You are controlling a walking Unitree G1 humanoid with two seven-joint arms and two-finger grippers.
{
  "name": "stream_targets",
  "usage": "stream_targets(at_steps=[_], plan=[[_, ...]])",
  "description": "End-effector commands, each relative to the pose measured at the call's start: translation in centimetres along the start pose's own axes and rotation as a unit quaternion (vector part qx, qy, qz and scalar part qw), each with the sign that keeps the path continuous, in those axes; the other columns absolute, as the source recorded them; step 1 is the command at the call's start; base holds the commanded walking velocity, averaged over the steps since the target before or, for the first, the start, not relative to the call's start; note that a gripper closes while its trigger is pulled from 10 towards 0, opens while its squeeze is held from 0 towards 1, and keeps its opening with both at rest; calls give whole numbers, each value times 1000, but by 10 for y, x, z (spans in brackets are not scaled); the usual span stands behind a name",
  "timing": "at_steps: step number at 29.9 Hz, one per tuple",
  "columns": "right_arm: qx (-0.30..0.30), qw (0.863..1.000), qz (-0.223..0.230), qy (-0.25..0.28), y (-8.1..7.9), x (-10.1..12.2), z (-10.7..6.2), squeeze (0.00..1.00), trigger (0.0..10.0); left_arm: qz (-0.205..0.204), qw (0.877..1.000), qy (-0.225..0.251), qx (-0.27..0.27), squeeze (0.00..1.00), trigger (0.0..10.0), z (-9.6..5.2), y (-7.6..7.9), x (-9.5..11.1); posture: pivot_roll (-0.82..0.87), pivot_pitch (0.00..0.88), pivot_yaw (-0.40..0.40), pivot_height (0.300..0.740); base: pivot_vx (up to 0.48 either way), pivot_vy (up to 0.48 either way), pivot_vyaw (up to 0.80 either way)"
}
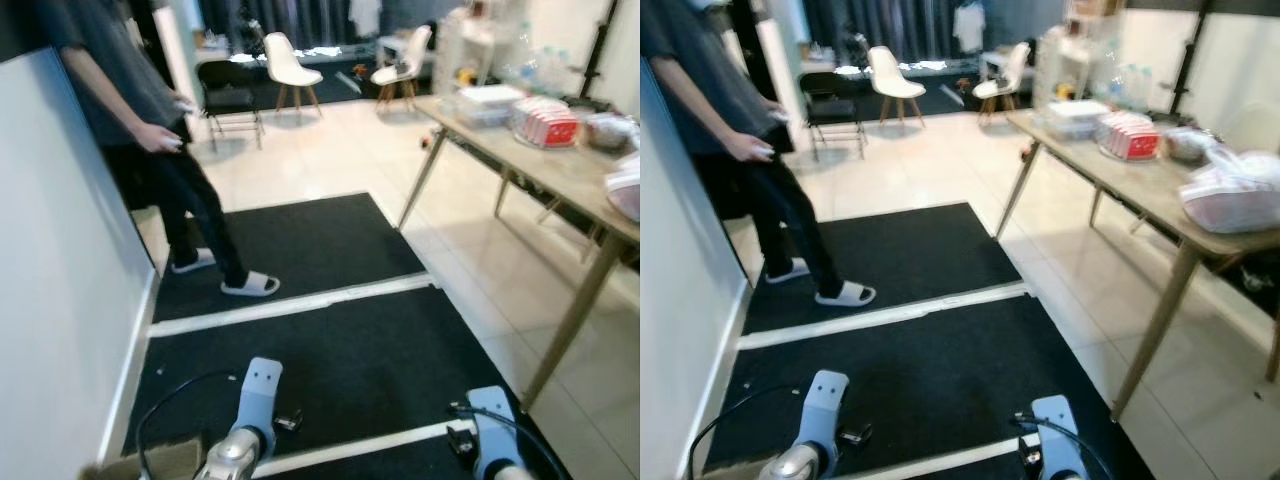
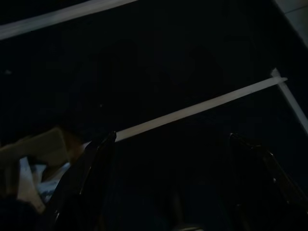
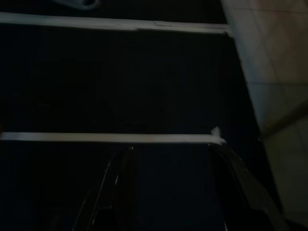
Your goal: Restocking fridge
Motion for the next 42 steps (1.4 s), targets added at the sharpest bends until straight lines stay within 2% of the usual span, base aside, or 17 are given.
stream_targets(at_steps=[1,5,8,15,42], plan=[[-1,1000,-1,-8,1,-7,-2,0,10000,2,1000,4,-3,0,10000,0,1,1,-67,12,12,740,0,0,800],[-1,1000,3,-9,0,-8,-3,0,10000,-5,1000,8,0,0,10000,-3,-3,-4,-66,12,12,740,0,0,800],[-7,999,44,12,0,-4,-3,0,10000,-19,1000,24,-4,0,10000,-4,-3,0,-65,14,10,740,0,0,0],[-1,999,36,12,-2,-2,-2,0,10000,-25,999,36,-17,0,10000,-4,1,4,-61,13,5,740,0,0,0],[3,999,37,15,-1,-1,-2,0,10000,-27,999,41,-20,0,10000,-2,4,8,-64,15,-5,740,329,0,0]])
Point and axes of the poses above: a point about 5 cm out from each wrist's last joint towards the gripper, its own z axis pointing out of the wrist towards the gripper, its own x axis along the axis of the wrist's last joint, y = z × x, the point moved 5 cm from there along z, pointing out of the wrist towards the gripper
